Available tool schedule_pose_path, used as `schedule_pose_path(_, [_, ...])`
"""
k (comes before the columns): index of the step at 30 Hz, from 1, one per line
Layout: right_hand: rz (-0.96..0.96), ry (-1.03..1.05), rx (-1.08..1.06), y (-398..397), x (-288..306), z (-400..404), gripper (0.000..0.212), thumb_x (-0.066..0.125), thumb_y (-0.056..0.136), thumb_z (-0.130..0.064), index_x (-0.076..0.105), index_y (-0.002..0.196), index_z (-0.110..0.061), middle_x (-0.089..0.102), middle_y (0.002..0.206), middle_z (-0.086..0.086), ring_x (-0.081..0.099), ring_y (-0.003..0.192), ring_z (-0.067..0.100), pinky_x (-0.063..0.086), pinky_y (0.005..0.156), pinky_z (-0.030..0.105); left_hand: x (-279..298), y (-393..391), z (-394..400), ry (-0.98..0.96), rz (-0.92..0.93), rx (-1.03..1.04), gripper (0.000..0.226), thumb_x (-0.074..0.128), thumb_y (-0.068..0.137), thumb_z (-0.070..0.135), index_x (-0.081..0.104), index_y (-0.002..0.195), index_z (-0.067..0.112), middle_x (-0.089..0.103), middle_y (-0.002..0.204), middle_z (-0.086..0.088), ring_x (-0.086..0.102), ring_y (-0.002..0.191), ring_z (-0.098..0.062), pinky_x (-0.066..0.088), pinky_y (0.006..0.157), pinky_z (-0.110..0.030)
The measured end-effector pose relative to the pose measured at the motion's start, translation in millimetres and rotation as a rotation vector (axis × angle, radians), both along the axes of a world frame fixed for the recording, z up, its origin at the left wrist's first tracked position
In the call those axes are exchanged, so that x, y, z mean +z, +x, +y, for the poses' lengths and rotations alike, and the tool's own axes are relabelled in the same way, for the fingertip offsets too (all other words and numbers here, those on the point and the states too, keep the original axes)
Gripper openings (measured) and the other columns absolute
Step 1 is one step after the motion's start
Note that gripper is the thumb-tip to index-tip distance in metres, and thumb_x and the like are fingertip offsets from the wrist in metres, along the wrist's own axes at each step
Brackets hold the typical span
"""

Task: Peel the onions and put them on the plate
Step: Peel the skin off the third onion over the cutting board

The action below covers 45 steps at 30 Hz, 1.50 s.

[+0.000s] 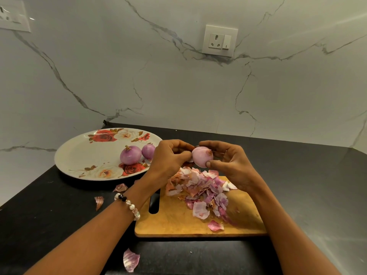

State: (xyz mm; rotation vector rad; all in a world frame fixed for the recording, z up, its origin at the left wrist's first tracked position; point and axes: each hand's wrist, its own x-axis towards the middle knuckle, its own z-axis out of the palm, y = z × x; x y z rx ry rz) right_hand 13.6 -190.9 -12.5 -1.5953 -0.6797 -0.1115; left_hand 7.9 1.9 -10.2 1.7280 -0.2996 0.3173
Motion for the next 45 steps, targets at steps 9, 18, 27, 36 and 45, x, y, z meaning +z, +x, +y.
schedule_pose_path(9, [0.184,0.361,0.059,4.9,-0.9,1.9,0.029,0.069,0.072,-0.004,0.078,0.098,-0.014,0.071,0.109,0.006,0.067,0.104,0.029,0.059,0.079,0.031,4.2,-1.3,-3.3,-0.101,-0.036,-0.154,0.026,0.059,0.089,0.001,0.067,0.101,0.022,0.070,0.093,0.005,0.070,0.086,-0.013,0.054,0.069,-0.017])
schedule_pose_path(18, [0.149,0.343,0.028,6.1,2.7,-5.1,0.036,0.057,0.076,0.000,0.075,0.105,-0.011,0.069,0.115,0.011,0.064,0.109,0.033,0.060,0.078,0.033,0.2,1.1,-2.6,0.104,-0.086,-0.125,0.021,0.059,0.091,0.012,0.069,0.109,0.016,0.071,0.098,0.006,0.067,0.093,-0.008,0.053,0.079,-0.016])
schedule_pose_path(27, [0.129,0.081,0.096,5.2,-0.2,-4.5,0.047,0.052,0.075,0.002,0.076,0.108,-0.020,0.068,0.119,0.010,0.062,0.116,0.035,0.058,0.087,0.034,-0.9,-1.9,-2.2,0.256,-0.290,-0.056,0.032,0.070,0.083,0.021,0.068,0.114,0.011,0.071,0.103,-0.001,0.068,0.090,-0.010,0.055,0.078,-0.018])
schedule_pose_path(36, [0.034,-0.124,-0.011,4.9,-0.6,-8.0,0.046,0.068,0.076,-0.007,0.066,0.119,-0.021,0.069,0.122,0.003,0.064,0.117,0.025,0.055,0.097,0.042,-3.3,-1.9,1.2,0.356,-0.313,-0.036,0.030,0.068,0.085,0.016,0.067,0.115,0.011,0.072,0.103,-0.003,0.068,0.087,-0.012,0.052,0.077,-0.011])
schedule_pose_path(45, [-0.029,-0.102,-0.061,3.8,-2.0,-3.8,0.041,0.073,0.074,-0.009,0.068,0.114,-0.019,0.071,0.113,0.000,0.066,0.111,0.024,0.057,0.092,0.037,-9.1,-4.0,-11.0,0.347,-0.374,0.120,0.031,0.068,0.085,0.014,0.064,0.115,0.008,0.071,0.100,-0.005,0.063,0.083,-0.009,0.044,0.072,-0.001])
